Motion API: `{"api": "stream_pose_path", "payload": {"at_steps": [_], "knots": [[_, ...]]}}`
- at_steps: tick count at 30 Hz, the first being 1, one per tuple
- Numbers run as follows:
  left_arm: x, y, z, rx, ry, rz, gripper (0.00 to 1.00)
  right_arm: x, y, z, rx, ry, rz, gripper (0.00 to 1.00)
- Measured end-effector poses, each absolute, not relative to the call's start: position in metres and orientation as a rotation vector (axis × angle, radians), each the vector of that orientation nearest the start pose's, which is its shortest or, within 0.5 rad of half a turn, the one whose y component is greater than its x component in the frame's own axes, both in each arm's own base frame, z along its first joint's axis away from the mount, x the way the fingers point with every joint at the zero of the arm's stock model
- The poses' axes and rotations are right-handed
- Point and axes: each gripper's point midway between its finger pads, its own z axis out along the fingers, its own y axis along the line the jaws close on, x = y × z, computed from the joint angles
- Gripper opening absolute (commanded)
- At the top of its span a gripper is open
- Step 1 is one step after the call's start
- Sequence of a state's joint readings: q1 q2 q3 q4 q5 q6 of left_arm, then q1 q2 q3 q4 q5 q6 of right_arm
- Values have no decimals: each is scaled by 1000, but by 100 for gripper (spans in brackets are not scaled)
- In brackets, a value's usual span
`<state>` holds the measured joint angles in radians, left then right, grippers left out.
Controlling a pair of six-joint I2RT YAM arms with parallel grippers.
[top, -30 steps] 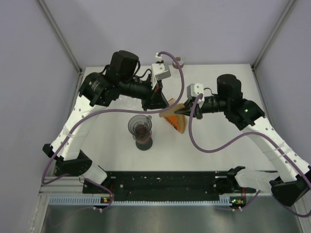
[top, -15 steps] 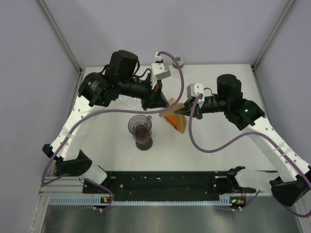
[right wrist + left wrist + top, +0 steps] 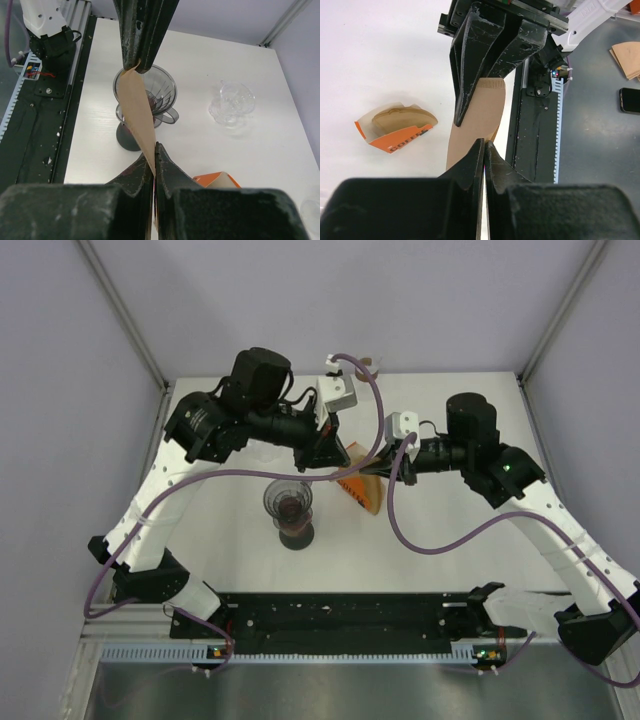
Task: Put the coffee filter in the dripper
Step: Adjust the coffee filter.
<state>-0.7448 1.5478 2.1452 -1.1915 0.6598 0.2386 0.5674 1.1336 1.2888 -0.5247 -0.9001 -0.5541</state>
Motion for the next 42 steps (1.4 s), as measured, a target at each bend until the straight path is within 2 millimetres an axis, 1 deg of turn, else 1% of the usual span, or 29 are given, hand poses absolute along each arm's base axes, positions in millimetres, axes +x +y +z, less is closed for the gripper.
{"api": "stream_pose_path", "payload": {"at_steps": [5, 11, 19, 23, 32, 38, 40, 42], "knots": [[179, -307, 407, 1378, 1716, -998, 7, 201, 273, 344, -1449, 1212, 867, 0], [181, -305, 405, 1375, 1730, -972, 7, 201, 273, 344, -1444, 1219, 864, 0], [189, -303, 402, 1358, 1747, -910, 12, 201, 273, 344, -1439, 1228, 870, 0], [187, -304, 402, 1364, 1744, -908, 15, 201, 273, 343, -1433, 1242, 877, 0], [186, -305, 402, 1368, 1742, -915, 18, 202, 272, 340, -1425, 1275, 884, 0], [183, -306, 402, 1374, 1739, -919, 16, 204, 272, 338, -1418, 1297, 884, 0], [183, -307, 402, 1377, 1738, -918, 13, 204, 272, 339, -1415, 1299, 885, 0], [183, -307, 401, 1379, 1736, -912, 8, 203, 272, 340, -1414, 1299, 886, 0]]}}
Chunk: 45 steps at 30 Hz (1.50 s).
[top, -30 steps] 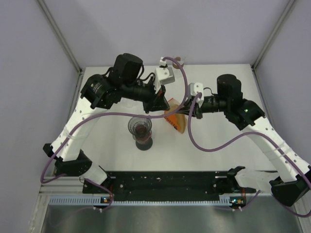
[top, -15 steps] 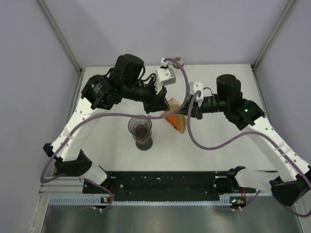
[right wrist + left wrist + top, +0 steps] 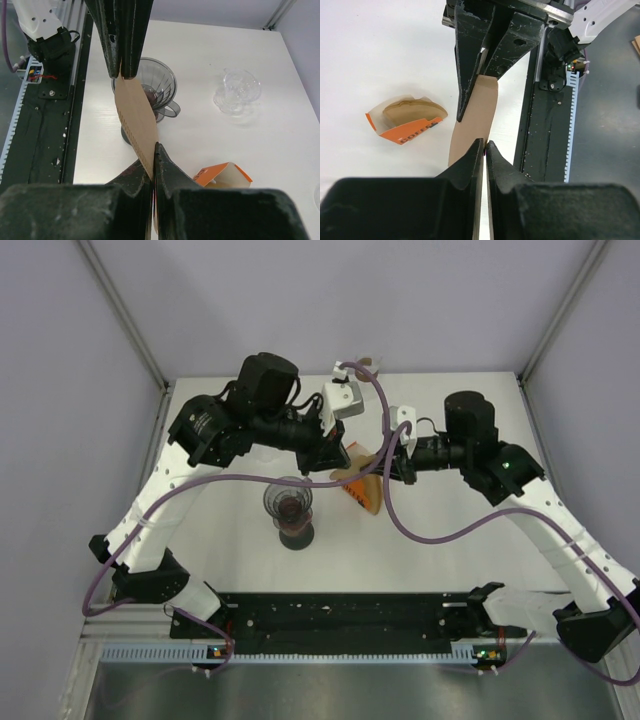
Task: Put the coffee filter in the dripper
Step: Adjust the coffee filter.
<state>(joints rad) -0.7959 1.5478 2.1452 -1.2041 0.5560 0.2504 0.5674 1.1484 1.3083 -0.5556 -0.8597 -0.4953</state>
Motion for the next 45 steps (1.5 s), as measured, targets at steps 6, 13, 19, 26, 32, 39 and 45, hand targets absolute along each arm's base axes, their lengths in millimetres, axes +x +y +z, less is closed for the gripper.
{"api": "stream_pose_path", "payload": {"at_steps": [6, 13, 19, 26, 32, 39, 45], "knots": [[190, -305, 400, 1378, 1733, -863, 0, 203, 272, 340, -1413, 1305, 886, 0], [196, -302, 400, 1376, 1725, -828, 9, 203, 271, 339, -1415, 1310, 888, 0], [197, -305, 399, 1380, 1729, -836, 1, 202, 271, 339, -1415, 1312, 889, 0], [197, -304, 415, 1307, 1736, -950, 51, 202, 271, 339, -1417, 1310, 891, 0], [240, -265, 428, 1060, 1787, -977, 99, 209, 274, 351, -1379, 1308, 902, 0], [220, -238, 436, 1054, 1720, -938, 99, 213, 298, 417, -1223, 1130, 1038, 0], [181, -220, 458, 1080, 1588, -905, 91, 184, 339, 446, -1254, 979, 1185, 0]]}}
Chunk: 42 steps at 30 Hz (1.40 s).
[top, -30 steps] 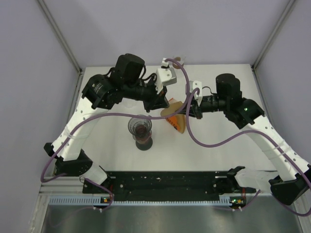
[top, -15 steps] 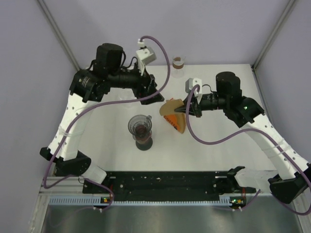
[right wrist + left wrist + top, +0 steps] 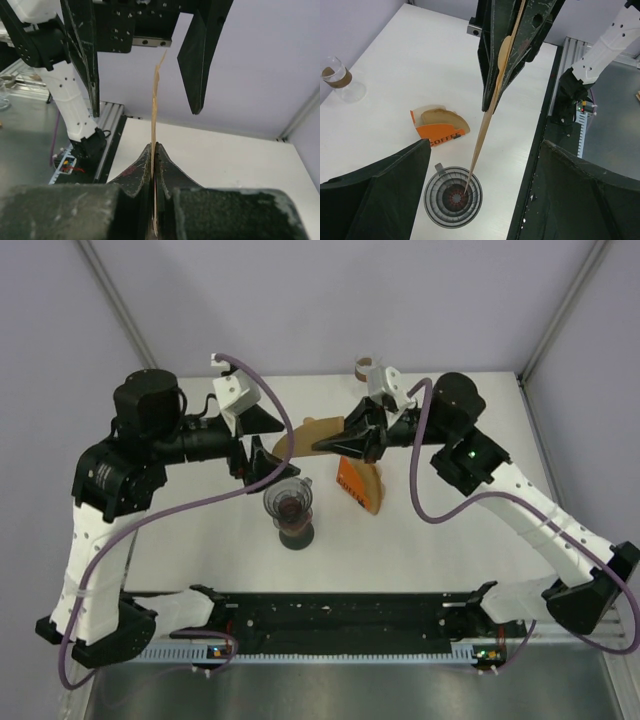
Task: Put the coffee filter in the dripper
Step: Adjust the coffee filter.
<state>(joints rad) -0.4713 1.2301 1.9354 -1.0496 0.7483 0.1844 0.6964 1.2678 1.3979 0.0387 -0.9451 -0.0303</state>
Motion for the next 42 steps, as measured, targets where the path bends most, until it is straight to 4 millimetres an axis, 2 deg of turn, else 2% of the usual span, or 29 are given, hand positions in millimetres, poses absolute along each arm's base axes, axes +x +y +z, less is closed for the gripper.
{"api": "stream_pose_path", "payload": {"at_steps": [1, 6, 7, 9, 11, 16, 22, 23, 24, 26, 28, 30, 32, 34, 38, 42], "knots": [[176, -217, 461, 1078, 1568, -901, 87, 177, 347, 452, -1267, 951, 1211, 0], [155, -209, 465, 1075, 1518, -905, 45, 154, 364, 467, -1286, 877, 1282, 0], [151, -208, 465, 1079, 1506, -910, 40, 149, 366, 471, -1286, 860, 1291, 0], [145, -207, 464, 1074, 1506, -925, 36, 140, 369, 478, -1290, 832, 1312, 0], [140, -207, 465, 1073, 1500, -945, 26, 133, 372, 485, -1289, 806, 1324, 0], [131, -205, 473, 1066, 1465, -962, 0, 132, 380, 490, -1277, 793, 1334, 0], [128, -203, 473, 1060, 1460, -958, 0, 136, 389, 483, -1273, 820, 1353, 0], [128, -203, 473, 1058, 1461, -955, 0, 136, 389, 483, -1270, 822, 1353, 5], [129, -202, 473, 1058, 1461, -949, 0, 137, 389, 483, -1269, 825, 1351, 23], [130, -201, 471, 1061, 1463, -931, 0, 138, 390, 481, -1267, 842, 1349, 47], [132, -198, 467, 1080, 1468, -895, 0, 142, 390, 476, -1276, 880, 1314, 64], [133, -194, 462, 1120, 1468, -839, 0, 148, 387, 468, -1282, 937, 1259, 73], [136, -187, 455, 1183, 1462, -756, 0, 152, 378, 461, -1294, 999, 1192, 75], [140, -180, 443, 1262, 1460, -663, 0, 150, 367, 463, -1304, 1040, 1143, 72], [148, -172, 431, 1427, 1401, -483, 0, 141, 348, 498, -1290, 1043, 1100, 54], [157, -172, 429, 1539, 1331, -347, 0, 128, 343, 522, -1297, 1023, 1118, 50]]}}
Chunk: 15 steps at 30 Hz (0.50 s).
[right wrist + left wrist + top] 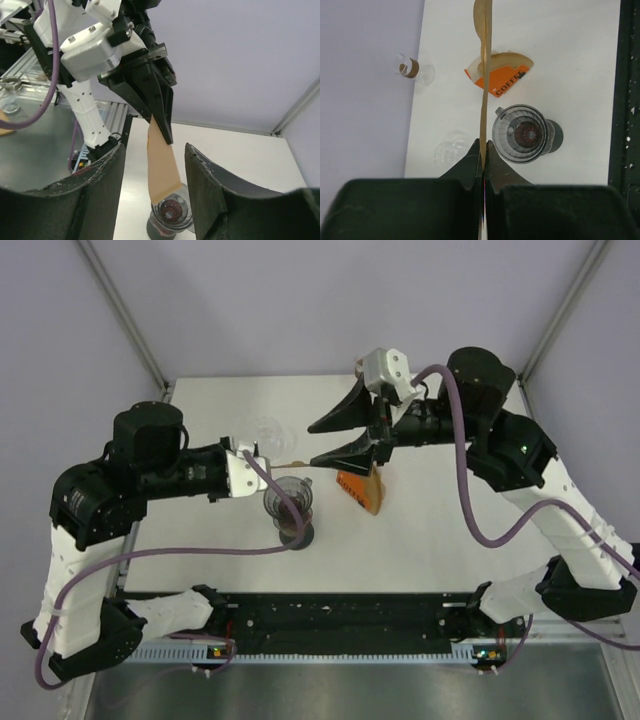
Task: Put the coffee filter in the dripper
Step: Adjust the coffee filter.
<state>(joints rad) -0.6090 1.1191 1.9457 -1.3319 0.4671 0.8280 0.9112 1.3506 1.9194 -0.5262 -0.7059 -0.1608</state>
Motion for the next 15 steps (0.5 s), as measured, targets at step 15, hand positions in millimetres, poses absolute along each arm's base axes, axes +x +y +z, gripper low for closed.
{"api": "stream_pose_path", "payload": {"at_steps": [15], "knots": [[168, -167, 421, 1649, 1294, -164, 0, 130, 374, 452, -1424, 1307, 1155, 27]]}}
